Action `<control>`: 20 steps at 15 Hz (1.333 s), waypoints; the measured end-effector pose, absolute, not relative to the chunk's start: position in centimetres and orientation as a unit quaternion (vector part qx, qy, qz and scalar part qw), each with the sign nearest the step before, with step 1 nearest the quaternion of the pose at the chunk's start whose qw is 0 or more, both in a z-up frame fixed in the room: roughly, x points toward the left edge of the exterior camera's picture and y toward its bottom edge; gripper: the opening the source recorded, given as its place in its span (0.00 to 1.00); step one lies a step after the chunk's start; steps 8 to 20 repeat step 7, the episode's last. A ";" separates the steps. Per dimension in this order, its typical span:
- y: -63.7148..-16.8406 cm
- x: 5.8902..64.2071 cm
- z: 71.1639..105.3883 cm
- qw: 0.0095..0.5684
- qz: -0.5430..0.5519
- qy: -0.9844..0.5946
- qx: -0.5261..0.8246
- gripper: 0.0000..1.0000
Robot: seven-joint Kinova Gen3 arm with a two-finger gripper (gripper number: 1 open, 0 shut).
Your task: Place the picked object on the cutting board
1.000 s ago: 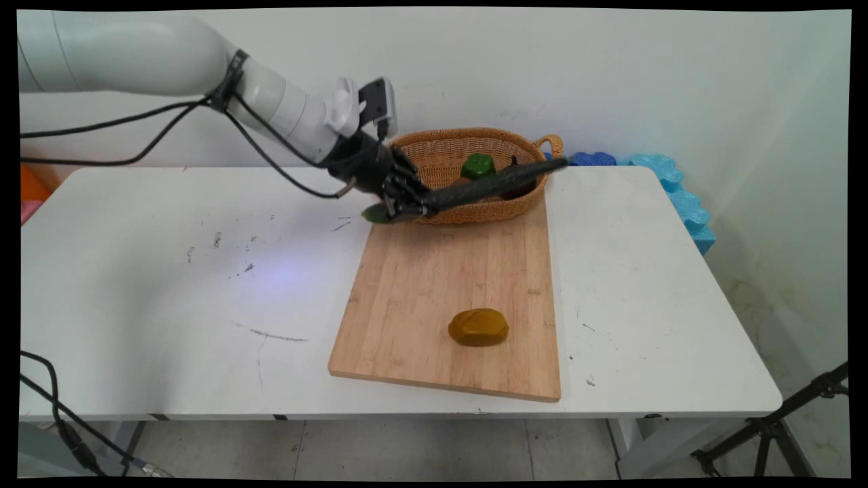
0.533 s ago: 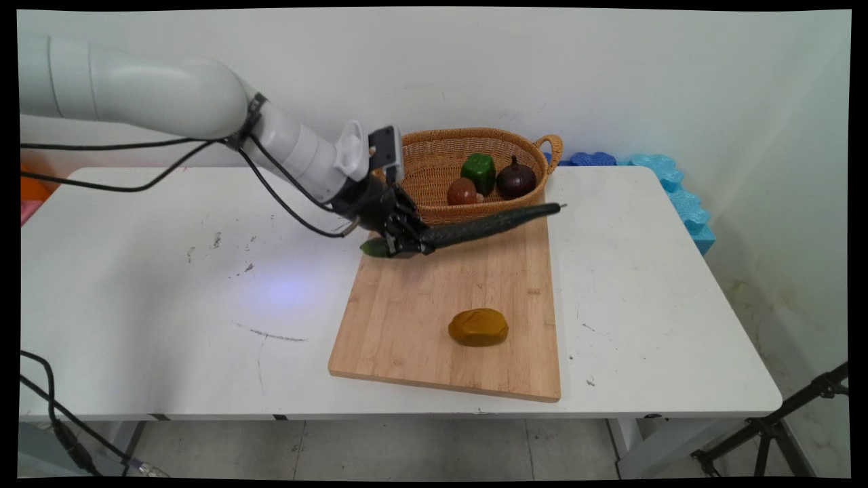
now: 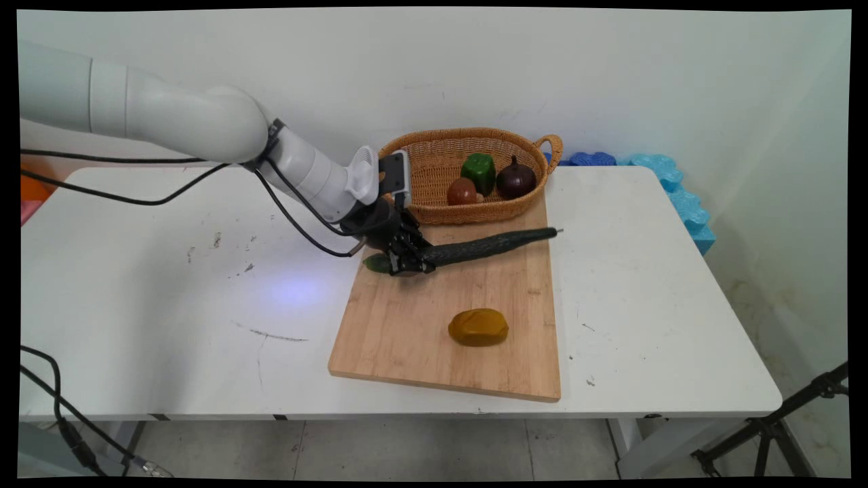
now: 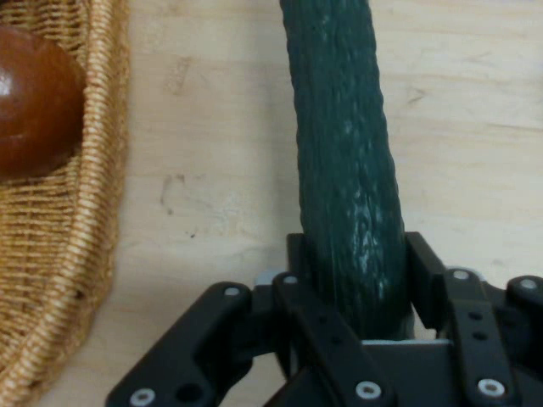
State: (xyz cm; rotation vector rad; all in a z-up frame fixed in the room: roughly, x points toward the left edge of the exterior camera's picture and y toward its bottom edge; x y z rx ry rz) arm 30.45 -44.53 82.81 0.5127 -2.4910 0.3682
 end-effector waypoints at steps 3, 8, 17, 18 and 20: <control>-44.7 30.4 82.2 0.279 0.138 -0.932 0.188 1.00; -44.6 30.6 81.7 0.276 0.139 -0.934 0.180 1.00; -44.6 30.6 81.7 0.276 0.139 -0.934 0.180 1.00; -44.6 30.6 81.7 0.276 0.139 -0.934 0.180 1.00; -44.6 30.6 81.7 0.276 0.139 -0.934 0.180 1.00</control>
